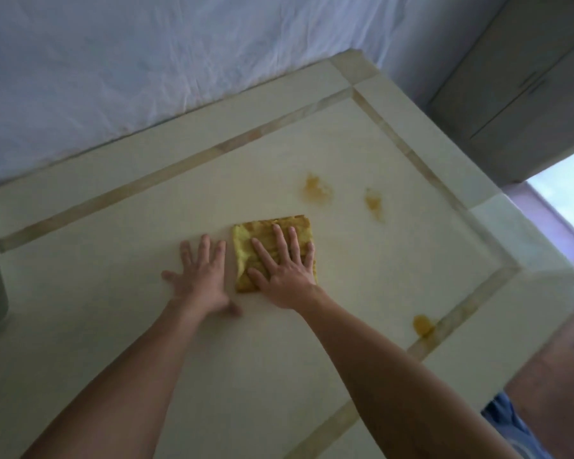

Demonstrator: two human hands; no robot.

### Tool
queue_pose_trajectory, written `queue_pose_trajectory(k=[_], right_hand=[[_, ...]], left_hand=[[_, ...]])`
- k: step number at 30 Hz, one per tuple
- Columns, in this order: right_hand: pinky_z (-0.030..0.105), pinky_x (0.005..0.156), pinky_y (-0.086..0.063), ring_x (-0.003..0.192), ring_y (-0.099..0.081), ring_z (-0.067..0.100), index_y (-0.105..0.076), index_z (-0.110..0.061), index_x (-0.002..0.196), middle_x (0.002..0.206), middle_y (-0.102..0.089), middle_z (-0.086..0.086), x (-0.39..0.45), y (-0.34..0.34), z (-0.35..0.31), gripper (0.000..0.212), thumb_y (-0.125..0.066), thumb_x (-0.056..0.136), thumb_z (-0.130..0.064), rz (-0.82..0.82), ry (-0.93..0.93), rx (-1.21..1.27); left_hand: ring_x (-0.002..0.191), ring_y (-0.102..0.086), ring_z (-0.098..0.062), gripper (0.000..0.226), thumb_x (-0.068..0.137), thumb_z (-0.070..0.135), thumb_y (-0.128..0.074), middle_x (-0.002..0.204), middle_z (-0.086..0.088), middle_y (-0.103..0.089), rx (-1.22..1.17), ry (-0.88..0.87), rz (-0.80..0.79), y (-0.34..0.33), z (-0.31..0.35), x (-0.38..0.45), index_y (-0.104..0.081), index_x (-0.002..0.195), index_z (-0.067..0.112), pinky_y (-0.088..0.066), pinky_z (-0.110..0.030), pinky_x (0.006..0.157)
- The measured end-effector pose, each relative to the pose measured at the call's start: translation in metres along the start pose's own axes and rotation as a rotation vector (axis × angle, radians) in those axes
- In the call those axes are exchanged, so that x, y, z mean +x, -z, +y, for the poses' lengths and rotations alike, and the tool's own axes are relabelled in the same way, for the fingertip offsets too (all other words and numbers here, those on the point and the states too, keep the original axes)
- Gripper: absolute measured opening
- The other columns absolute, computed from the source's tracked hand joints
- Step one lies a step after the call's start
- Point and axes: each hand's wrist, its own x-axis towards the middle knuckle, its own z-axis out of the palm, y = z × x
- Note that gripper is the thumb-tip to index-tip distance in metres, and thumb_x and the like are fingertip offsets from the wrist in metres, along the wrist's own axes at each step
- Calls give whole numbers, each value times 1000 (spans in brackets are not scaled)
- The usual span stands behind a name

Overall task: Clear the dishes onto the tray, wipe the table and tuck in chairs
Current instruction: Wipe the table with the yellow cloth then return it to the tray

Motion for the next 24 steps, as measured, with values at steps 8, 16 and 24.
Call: queue_pose_trajectory(k=[8,16,24], right_hand=[[56,112,25,141,41,21,9,-55,149,158,36,-9,-95,-36,29,66,-16,90,-73,29,-169,71],[54,108,32,131,53,19,21,-59,143,141,55,-14,-114,-44,25,69,-8,83,-79,-42,-247,124],[55,108,31,134,49,20,13,-56,147,153,43,-10,-20,12,60,71,-11,84,-78,-26,-210,122]], left_hand=[[149,8,-40,146,46,63,-88,163,2,17,4,-27,24,-3,6,-11,6,153,31,-28,-76,101],[146,-6,-40,114,66,51,-83,161,-6,1,4,-78,64,-11,16,-33,-12,151,24,-38,-64,103],[147,4,-41,128,58,63,-81,162,0,12,65,-175,-10,26,43,24,-4,153,26,-31,-65,107]])
